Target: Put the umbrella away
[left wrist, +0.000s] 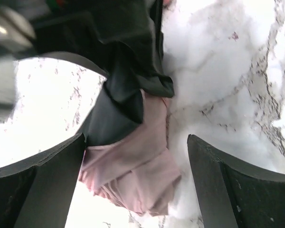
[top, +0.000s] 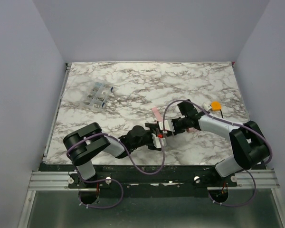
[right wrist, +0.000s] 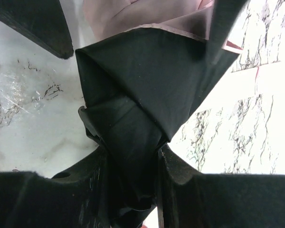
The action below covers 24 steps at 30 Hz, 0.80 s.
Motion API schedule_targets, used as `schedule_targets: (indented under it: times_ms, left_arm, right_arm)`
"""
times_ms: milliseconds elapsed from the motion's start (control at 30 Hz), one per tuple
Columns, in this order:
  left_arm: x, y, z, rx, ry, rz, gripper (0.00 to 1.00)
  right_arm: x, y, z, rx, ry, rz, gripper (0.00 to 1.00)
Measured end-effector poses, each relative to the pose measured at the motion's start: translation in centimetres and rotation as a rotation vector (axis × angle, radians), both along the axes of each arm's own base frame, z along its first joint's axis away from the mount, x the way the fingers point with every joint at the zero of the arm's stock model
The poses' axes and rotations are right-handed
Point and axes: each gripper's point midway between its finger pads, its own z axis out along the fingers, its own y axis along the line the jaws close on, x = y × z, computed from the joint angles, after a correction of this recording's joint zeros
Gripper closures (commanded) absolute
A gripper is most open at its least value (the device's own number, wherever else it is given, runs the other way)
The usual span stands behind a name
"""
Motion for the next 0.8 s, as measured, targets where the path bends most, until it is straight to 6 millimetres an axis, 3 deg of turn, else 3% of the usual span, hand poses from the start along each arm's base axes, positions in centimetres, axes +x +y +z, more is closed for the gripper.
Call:
schedule_targets:
  times_ms: [167, 333, 467, 567, 633, 667, 800]
  left_arm:
    - [-0.4, 0.6, -1.6, 0.019, 0.021, 0.003, 0.17]
    - [0.1, -0.1, -1.6, 0.022, -0.014, -0.001, 0.28]
    - [0.7, -0.1, -1.9, 0.045, -0.023, 0.022, 0.56]
    - [1.2, -0.3, -2.5, 0.094, -0.020, 0.035, 0.65]
    - [1.2, -0.5, -2.7, 0.121, -0.011, 0.039, 0.95]
    - [1.2, -0.4, -2.8, 0.130, -0.009, 0.045, 1.00]
    - [1.2, -0.5, -2.8, 0.131, -0.003, 0.047, 1.00]
  right_arm:
    - [-0.1, 0.2, -0.1, -0.008, 0.046, 0.001, 0.99]
    - [-0.3, 0.4, -0.3, -0.020, 0.109, -0.003, 0.99]
    - [-0.3, 0.4, -0.3, -0.010, 0.137, -0.006, 0.99]
    - [-0.3, 0.4, -0.3, -0.013, 0.163, -0.014, 0.99]
    - [-0.3, 0.4, -0.4, -0.019, 0.190, -0.023, 0.95]
    - [-0.2, 0.3, -0.4, -0.022, 0.205, -0.028, 0.92]
    - [-0.1, 0.2, -0.5, -0.023, 0.243, -0.045, 0.70]
